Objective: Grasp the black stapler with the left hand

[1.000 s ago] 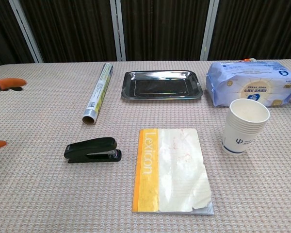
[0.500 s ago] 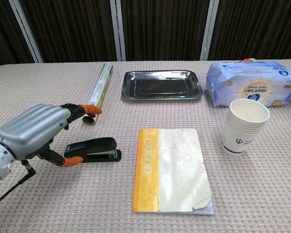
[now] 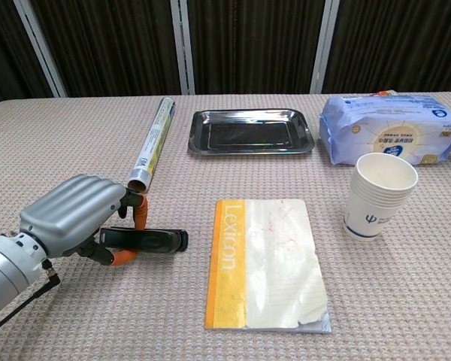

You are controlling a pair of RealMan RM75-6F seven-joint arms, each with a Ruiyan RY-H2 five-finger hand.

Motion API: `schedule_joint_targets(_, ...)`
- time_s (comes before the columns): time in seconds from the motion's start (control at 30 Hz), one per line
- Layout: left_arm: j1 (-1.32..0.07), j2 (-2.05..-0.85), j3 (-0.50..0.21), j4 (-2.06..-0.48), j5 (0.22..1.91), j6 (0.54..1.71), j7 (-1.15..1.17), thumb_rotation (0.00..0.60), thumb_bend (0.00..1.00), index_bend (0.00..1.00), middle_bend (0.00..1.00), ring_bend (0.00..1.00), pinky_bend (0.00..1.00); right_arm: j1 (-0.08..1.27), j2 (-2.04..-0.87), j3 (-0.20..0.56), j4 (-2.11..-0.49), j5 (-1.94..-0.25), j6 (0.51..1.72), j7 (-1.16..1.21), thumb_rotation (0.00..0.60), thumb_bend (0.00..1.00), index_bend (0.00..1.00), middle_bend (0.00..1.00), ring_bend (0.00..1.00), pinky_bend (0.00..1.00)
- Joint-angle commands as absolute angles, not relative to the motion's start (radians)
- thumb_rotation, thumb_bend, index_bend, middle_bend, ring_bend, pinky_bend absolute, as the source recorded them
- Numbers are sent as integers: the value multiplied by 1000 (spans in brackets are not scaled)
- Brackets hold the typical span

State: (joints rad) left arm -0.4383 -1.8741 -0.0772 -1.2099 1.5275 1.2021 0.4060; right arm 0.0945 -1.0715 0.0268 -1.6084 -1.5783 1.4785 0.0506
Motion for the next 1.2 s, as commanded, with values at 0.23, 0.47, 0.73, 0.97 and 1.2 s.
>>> schedule_joint_targets(0.23, -480, -1914, -106, -1211, 1576, 1263, 333, 600, 401, 628, 457, 431, 561, 99, -1070, 29, -1606, -1567, 1465, 59, 600, 168, 0, 0, 0, 0)
schedule_joint_targets(0.47, -588, -1983, -155, -1193, 1603, 1213, 288, 600, 374, 628, 456, 432, 562, 91, -1059, 34, -1606, -1568, 1484, 83, 600, 169, 0, 0, 0, 0)
schedule_joint_targets(0.73, -662, -2075, -171, -1105, 1566, 1126, 298, 600, 361, 627, 455, 431, 561, 77, -1047, 39, -1596, -1564, 1510, 124, 600, 169, 0, 0, 0, 0)
schedule_joint_targets(0.97, -681, -2100, -167, -1062, 1527, 1080, 278, 600, 257, 216, 268, 304, 507, 69, -1043, 38, -1592, -1569, 1524, 132, 600, 169, 0, 0, 0, 0)
schedule_joint_targets(1.2, -685, -2076, -163, -1081, 1559, 1141, 237, 600, 194, 0, 0, 38, 311, 64, -1044, 34, -1601, -1582, 1533, 119, 600, 168, 0, 0, 0, 0)
